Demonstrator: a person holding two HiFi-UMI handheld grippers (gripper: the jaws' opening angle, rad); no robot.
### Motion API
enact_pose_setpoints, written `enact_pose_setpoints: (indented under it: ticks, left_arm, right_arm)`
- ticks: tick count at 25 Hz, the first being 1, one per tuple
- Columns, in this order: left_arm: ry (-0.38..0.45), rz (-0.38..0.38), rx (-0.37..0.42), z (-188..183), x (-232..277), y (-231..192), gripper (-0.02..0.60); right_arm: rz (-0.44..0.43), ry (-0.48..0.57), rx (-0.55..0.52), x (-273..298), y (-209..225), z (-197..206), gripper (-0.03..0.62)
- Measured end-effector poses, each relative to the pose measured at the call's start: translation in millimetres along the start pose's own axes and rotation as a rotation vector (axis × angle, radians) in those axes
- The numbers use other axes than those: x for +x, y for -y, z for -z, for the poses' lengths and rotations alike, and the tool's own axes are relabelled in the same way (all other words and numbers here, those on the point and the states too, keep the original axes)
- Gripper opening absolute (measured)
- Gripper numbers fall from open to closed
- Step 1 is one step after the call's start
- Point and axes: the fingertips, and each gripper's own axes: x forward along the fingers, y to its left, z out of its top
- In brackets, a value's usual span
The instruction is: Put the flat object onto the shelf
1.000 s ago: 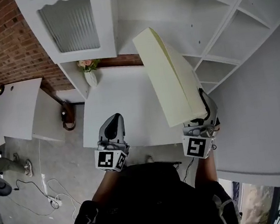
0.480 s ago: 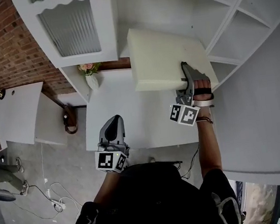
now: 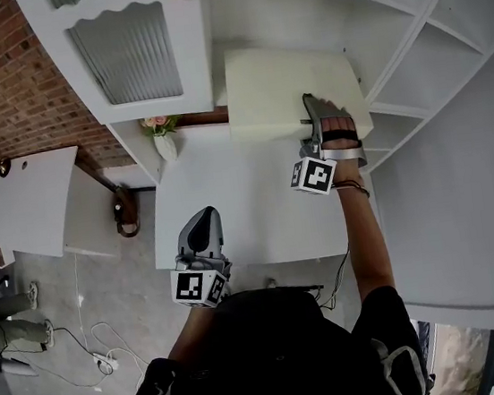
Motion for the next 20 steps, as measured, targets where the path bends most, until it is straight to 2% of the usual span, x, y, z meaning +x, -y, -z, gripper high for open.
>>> enact_pose_setpoints:
  ticks: [2,5,8,20]
  left_arm:
    - [-0.005,-0.003,-0.003,1.3,0.2,-1.3,0.017]
    - [-0.008,-0.009,-0.005,2.1,0.3,-5.5,0.017]
    - [-0.010,-0.016,-0.007,3.9,-0.2,-9.0,0.017]
    - [-0.018,-0.016,-0.018,8.2,-0.1,-10.4,0.017]
  right_arm:
    - [-0.031,0.002,0.013,11.5,-1.7,-2.7,0.327]
    - [-0.125,-0.028,0.041,30.9,-5.1,-3.1,0.353]
    - [-0.196,-0.083,0.016,55.3,-10.5,2.8,0.388]
    - [-0.254,-0.202,-0.001,104.3,-9.3,0.8,0.414]
